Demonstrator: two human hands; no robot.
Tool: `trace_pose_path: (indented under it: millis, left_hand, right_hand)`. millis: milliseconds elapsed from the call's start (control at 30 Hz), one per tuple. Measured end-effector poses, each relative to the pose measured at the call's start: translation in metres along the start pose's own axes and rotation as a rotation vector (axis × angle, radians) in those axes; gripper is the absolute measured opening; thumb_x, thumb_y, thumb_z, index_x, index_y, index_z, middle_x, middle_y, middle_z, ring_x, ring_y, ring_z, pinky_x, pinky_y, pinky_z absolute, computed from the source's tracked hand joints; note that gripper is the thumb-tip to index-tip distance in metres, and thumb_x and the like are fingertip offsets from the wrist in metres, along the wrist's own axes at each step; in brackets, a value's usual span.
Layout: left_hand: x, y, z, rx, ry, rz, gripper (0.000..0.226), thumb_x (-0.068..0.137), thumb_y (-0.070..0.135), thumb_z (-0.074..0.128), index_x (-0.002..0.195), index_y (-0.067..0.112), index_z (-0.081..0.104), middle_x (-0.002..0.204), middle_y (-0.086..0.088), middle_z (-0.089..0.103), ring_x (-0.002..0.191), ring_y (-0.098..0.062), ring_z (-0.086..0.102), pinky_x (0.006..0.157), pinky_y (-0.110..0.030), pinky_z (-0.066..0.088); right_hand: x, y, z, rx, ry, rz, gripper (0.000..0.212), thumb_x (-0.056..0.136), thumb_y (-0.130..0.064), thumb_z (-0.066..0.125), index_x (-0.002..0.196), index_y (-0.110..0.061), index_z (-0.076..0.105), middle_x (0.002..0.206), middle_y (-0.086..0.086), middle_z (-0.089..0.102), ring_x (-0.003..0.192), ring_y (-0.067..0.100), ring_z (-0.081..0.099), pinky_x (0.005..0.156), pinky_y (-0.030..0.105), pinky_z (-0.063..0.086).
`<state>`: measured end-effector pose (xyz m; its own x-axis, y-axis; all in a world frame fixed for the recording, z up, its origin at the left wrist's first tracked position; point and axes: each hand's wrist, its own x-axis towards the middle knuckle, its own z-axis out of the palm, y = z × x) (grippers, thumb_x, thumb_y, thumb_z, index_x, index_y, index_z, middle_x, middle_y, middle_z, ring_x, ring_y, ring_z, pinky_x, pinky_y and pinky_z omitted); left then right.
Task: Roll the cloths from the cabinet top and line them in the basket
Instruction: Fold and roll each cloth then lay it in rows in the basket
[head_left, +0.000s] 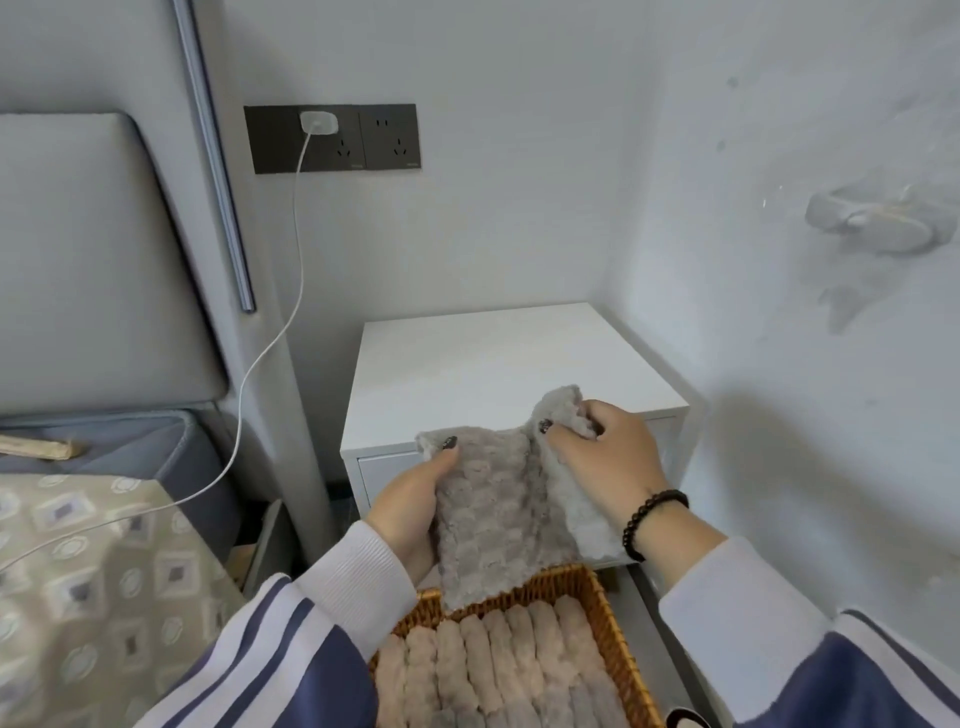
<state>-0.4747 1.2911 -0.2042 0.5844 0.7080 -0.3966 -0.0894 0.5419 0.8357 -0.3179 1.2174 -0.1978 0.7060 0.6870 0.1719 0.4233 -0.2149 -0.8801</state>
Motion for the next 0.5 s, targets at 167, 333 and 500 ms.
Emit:
trace_pose_path:
  millis: [167, 333, 500]
  left_hand:
    - [0.013, -0.005, 0.011, 0.008, -0.061, 0.002, 0.038, 0.102, 0.031, 0.040, 0.119, 0.006, 0.063, 0.112, -0.014, 0.070, 0.107, -0.028, 0.066, 0.093, -0.042, 0.050]
    - [0.019, -0.004, 0.013, -0.054, -0.055, 0.027, 0.042, 0.103, 0.035, 0.036, 0.122, 0.009, 0.063, 0.113, -0.013, 0.070, 0.105, -0.025, 0.067, 0.086, -0.038, 0.054]
    - [0.024, -0.003, 0.007, -0.085, -0.078, 0.040, 0.051, 0.100, 0.046, 0.035, 0.121, 0.008, 0.062, 0.114, -0.013, 0.070, 0.100, -0.022, 0.070, 0.078, -0.034, 0.054]
  right_hand:
    - [-0.011, -0.015, 0.024, 0.001, -0.150, -0.104, 0.007, 0.086, -0.020, 0.063, 0.085, -0.026, 0.060, 0.076, -0.016, 0.058, 0.067, -0.004, 0.051, 0.052, 0.003, 0.039]
    - [-0.018, -0.023, 0.028, -0.097, -0.236, -0.230, 0.022, 0.086, -0.017, 0.063, 0.100, -0.033, 0.060, 0.094, -0.017, 0.054, 0.084, -0.002, 0.054, 0.064, 0.005, 0.042]
    - [-0.022, -0.019, 0.032, -0.195, -0.322, -0.317, 0.041, 0.084, -0.020, 0.064, 0.124, -0.025, 0.056, 0.103, -0.010, 0.049, 0.087, 0.005, 0.050, 0.073, 0.008, 0.039]
